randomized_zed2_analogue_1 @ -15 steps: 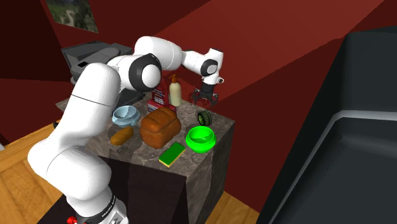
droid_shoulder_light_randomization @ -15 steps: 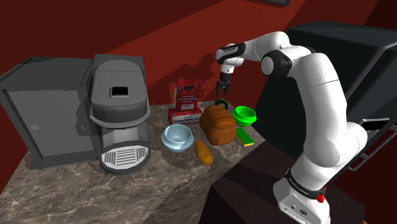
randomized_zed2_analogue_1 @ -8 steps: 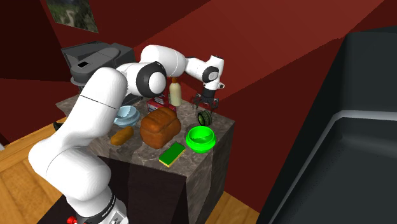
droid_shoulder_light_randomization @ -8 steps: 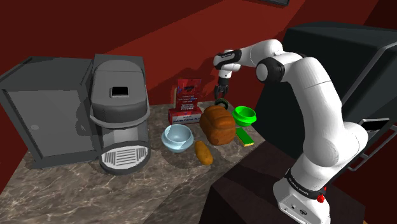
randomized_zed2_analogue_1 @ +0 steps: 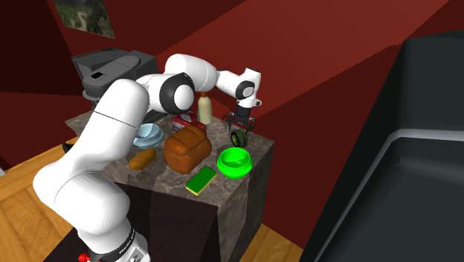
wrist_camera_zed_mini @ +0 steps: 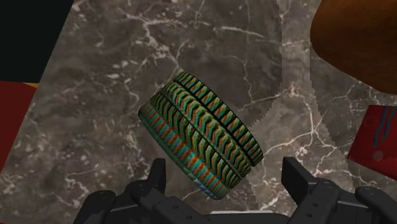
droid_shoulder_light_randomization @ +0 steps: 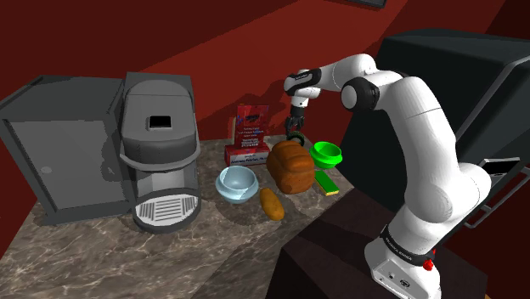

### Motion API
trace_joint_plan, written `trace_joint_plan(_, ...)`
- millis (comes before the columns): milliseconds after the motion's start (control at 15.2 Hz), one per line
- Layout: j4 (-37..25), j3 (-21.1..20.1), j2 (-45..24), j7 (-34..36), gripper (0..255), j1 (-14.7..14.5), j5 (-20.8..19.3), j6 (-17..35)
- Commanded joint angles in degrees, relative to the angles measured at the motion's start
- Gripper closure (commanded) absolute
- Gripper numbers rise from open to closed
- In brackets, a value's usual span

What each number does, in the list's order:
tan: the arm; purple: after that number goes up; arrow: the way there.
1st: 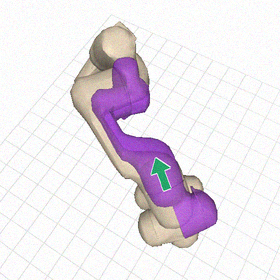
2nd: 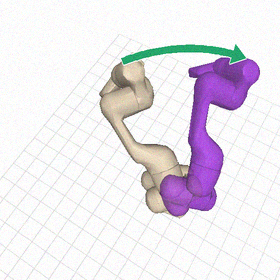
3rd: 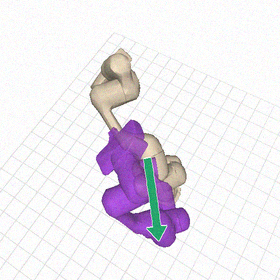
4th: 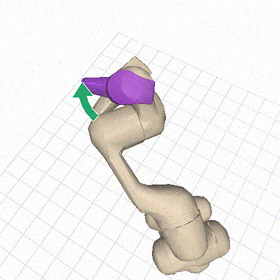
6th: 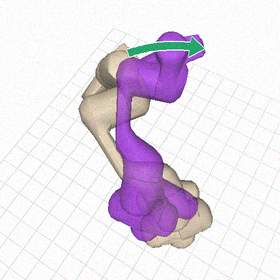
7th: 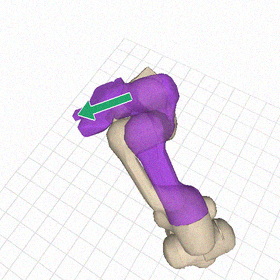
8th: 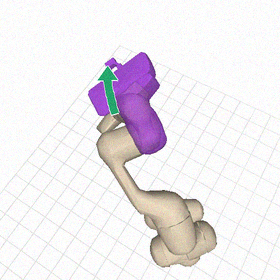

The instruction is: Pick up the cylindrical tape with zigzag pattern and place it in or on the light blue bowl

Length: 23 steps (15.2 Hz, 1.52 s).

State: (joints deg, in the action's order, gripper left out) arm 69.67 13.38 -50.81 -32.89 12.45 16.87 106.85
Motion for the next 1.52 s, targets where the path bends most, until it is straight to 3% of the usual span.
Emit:
trace_joint_plan(0, 0.0, 0.0, 0.0, 0.0, 0, 0.0, 0.0, 0.0)
trace_joint_plan(66, 0.0, 0.0, 0.0, 0.0, 0, 0.0, 0.0, 0.0)
trace_joint_plan(132, 0.0, 0.0, 0.0, 0.0, 255, 0.0, 0.0, 0.0)
trace_joint_plan(726, 0.0, 0.0, 0.0, 0.0, 255, 0.0, 0.0, 0.0)
trace_joint_plan(1452, -1.8, 0.6, 3.9, 0.9, 255, -0.1, -0.8, -5.6)
